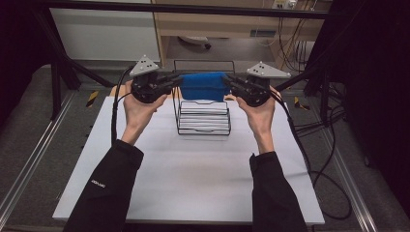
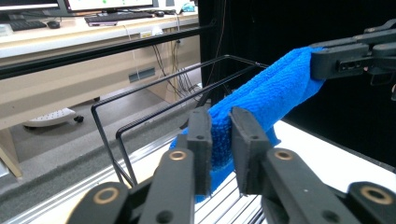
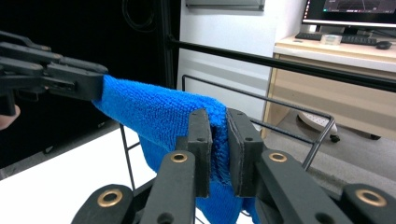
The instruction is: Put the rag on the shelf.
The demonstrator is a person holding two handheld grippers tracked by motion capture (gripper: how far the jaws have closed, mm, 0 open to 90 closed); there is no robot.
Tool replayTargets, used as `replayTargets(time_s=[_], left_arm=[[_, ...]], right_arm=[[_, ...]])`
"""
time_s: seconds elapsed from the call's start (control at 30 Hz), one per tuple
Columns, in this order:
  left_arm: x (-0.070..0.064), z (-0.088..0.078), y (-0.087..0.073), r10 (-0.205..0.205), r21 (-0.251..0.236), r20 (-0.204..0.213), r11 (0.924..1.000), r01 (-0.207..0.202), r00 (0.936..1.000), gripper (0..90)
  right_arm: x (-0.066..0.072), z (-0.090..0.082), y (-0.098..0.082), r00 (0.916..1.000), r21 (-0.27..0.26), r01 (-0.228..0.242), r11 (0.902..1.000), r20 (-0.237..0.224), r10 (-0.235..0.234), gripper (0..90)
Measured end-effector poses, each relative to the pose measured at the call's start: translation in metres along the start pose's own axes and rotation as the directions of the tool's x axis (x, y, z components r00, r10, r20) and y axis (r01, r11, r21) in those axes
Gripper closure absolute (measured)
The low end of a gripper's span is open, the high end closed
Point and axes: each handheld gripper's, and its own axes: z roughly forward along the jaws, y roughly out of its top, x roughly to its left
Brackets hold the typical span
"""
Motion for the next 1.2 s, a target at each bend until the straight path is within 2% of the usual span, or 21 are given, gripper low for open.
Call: replayTargets(time_s=[0.07,0.2,0.33,0.47,0.73,0.93,1.1,1.2], left_arm=[[0.003,-0.002,0.003,-0.011,0.010,-0.002,0.9999,0.011,0.9999,70.3],[0.009,-0.009,0.011,-0.057,-0.007,-0.010,0.9983,0.057,0.9983,65.2],[0.015,-0.014,0.018,-0.092,-0.024,-0.023,0.9955,0.091,0.9955,66.6],[0.014,-0.009,0.020,-0.109,0.011,-0.008,0.9939,0.110,0.9940,74.7],[0.005,0.004,0.011,-0.092,0.103,0.060,0.9910,0.085,0.9939,87.7],[-0.001,0.011,0.004,-0.047,0.149,0.063,0.9881,0.038,0.9969,89.7],[-0.002,0.015,-0.003,-0.037,0.162,0.057,0.9864,0.027,0.9977,89.9],[-0.001,0.018,-0.006,-0.032,0.168,0.054,0.9856,0.022,0.9980,89.9]], right_arm=[[0.000,0.000,-0.002,1.0000,0.005,-0.002,1.0000,-0.001,0.002,81.1],[-0.001,0.001,-0.004,1.0000,0.012,0.000,0.9999,-0.007,0.000,81.1],[-0.001,0.000,-0.006,0.9999,0.019,0.007,0.9998,-0.016,-0.007,81.1],[0.000,0.000,-0.008,0.9997,0.022,0.013,0.9997,-0.020,-0.012,80.8],[0.000,-0.001,-0.011,0.9988,0.038,0.034,0.9987,-0.036,-0.033,79.3],[0.001,-0.001,-0.013,0.9975,0.053,0.059,0.9969,-0.041,-0.057,75.9],[0.002,-0.002,-0.013,0.9972,0.054,0.059,0.9968,-0.049,-0.057,69.2],[0.002,-0.004,-0.012,0.9974,0.050,0.050,0.9975,-0.053,-0.048,61.4]])
